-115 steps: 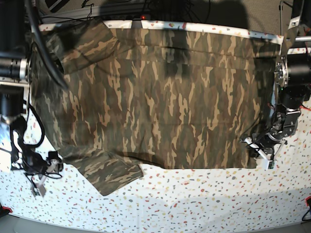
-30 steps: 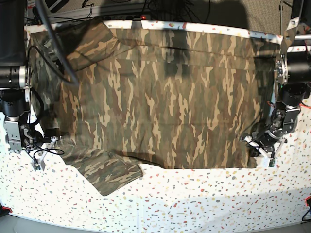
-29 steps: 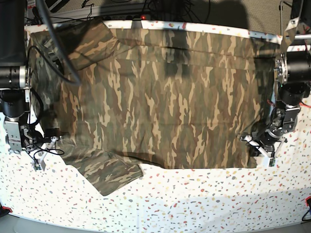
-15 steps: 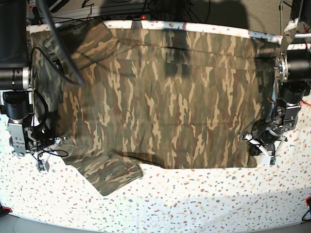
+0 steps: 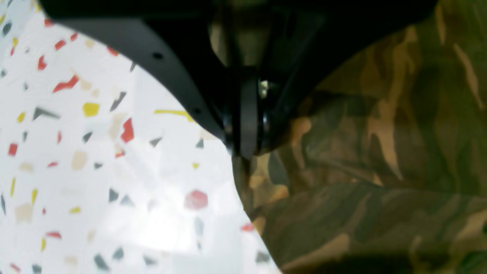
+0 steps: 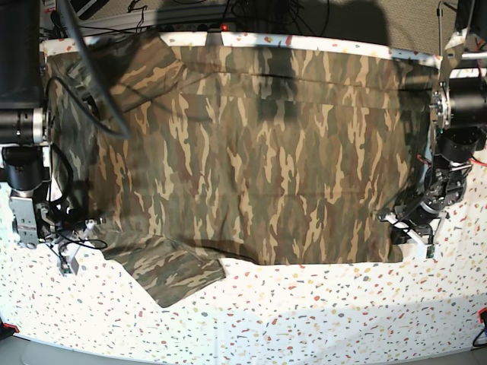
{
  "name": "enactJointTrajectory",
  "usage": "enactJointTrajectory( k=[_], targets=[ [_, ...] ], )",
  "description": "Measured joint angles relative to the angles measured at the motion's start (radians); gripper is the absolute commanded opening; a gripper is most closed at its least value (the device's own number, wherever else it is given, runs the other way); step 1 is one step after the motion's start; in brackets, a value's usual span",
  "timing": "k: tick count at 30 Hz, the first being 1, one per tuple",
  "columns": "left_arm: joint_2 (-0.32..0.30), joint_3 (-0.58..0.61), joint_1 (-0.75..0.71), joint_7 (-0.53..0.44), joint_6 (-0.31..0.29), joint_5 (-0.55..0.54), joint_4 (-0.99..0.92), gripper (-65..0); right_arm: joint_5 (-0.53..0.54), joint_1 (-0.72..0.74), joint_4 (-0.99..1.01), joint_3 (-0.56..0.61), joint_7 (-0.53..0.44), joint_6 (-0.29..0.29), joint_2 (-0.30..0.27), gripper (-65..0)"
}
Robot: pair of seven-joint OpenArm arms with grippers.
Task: Fold the T-shirt properly
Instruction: 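Lift the hem corners with both grippers, then fold the hem over toward the collar with both grippers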
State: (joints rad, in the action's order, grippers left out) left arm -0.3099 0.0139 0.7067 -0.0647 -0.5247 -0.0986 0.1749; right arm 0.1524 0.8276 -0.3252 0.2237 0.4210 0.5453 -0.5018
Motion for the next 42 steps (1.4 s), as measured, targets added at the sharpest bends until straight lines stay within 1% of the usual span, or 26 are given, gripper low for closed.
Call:
enactJointTrajectory(
  k=[2, 3, 7, 9, 11, 13, 15, 16, 17, 19, 21, 24, 27, 29, 30, 32, 34, 37, 42],
  targets=[
    [0.0, 0.0, 0.006, 0.068, 0.0, -0.018, 0.024, -65.0, -0.002, -0.001, -0.021, 0.0, 0.0, 0.104, -0.006, -65.0],
    [0.0, 0.0, 0.005, 0.108, 0.001, -0.035, 0.048, -65.0, 0.004, -0.002, -0.032, 0.001, 0.003, 0.138, -0.009, -65.0],
    [-0.001, 0.0, -0.012, 0.264, 0.011, -0.079, 0.166, -65.0, 0.01, -0.002, -0.064, 0.001, 0.033, 0.14, -0.025, -65.0],
    [0.001, 0.001, -0.027, 0.331, 0.004, -0.087, 0.241, -65.0, 0.09, -0.002, -0.075, 0.001, 0.051, 0.141, -0.045, -65.0],
    [0.006, 0.002, -0.047, 0.377, 0.005, -0.136, 0.321, -65.0, 0.163, -0.002, -0.079, 0.002, 0.057, 0.148, -0.074, -65.0],
    [0.005, 0.003, -0.071, 0.415, 0.005, -0.193, 0.401, -65.0, 0.2, -0.002, -0.089, 0.002, 0.073, 0.149, -0.109, -65.0],
    [-0.003, 0.005, -0.106, 0.425, 0.023, -0.258, 0.479, -65.0, 0.24, -0.002, -0.101, 0.002, 0.097, 0.148, -0.141, -65.0],
    [-0.011, 0.006, -0.127, 0.425, 0.031, -0.271, 0.516, -65.0, 0.264, -0.003, -0.109, 0.002, 0.109, 0.148, -0.153, -65.0],
    [-0.019, 0.006, -0.151, 0.432, 0.055, -0.28, 0.556, -65.0, 0.293, -0.006, -0.12, 0.002, 0.121, 0.148, -0.162, -65.0],
    [-0.036, 0.006, -0.205, 0.456, 0.081, -0.283, 0.636, -65.0, 0.364, -0.027, -0.162, 0.002, 0.128, 0.148, -0.179, -65.0],
    [-0.045, 0.005, -0.249, 0.488, 0.1, -0.278, 0.706, -65.0, 0.401, -0.063, -0.222, 0.002, 0.142, 0.148, -0.196, -65.0],
    [-0.047, 0.005, -0.306, 0.484, 0.109, -0.283, 0.791, -65.0, 0.427, -0.16, -0.367, 0.006, 0.175, 0.148, -0.215, -65.0],
    [-0.054, 0.005, -0.371, 0.483, 0.111, -0.285, 0.863, -65.0, 0.536, -0.294, -0.54, 0.009, 0.2, 0.148, -0.245, -65.0],
    [-0.065, 0.002, -0.422, 0.483, 0.114, -0.283, 0.908, -65.0, 0.605, -0.383, -0.648, 0.01, 0.191, 0.148, -0.28, -65.0],
    [-0.068, -0.009, -0.449, 0.484, 0.132, -0.28, 0.936, -65.0, 0.609, -0.419, -0.697, 0.012, 0.187, 0.151, -0.296, -65.0],
    [-0.069, -0.045, -0.501, 0.488, 0.133, -0.281, 1.013, -65.0, 0.575, -0.475, -0.771, 0.0, 0.197, 0.151, -0.322, -65.0],
    [-0.068, -0.09, -0.549, 0.485, 0.133, -0.284, 1.102, -65.0, 0.566, -0.532, -0.818, -0.037, 0.209, 0.148, -0.332, -65.0],
    [-0.07, -0.144, -0.63, 0.472, 0.132, -0.29, 1.217, -65.0, 0.586, -0.632, -0.856, -0.124, 0.213, 0.148, -0.322, -65.0],
    [-0.069, -0.176, -0.743, 0.464, 0.133, -0.283, 1.322, -65.0, 0.605, -0.808, -0.962, -0.322, 0.216, 0.148, -0.313, -65.0]
  ],
)
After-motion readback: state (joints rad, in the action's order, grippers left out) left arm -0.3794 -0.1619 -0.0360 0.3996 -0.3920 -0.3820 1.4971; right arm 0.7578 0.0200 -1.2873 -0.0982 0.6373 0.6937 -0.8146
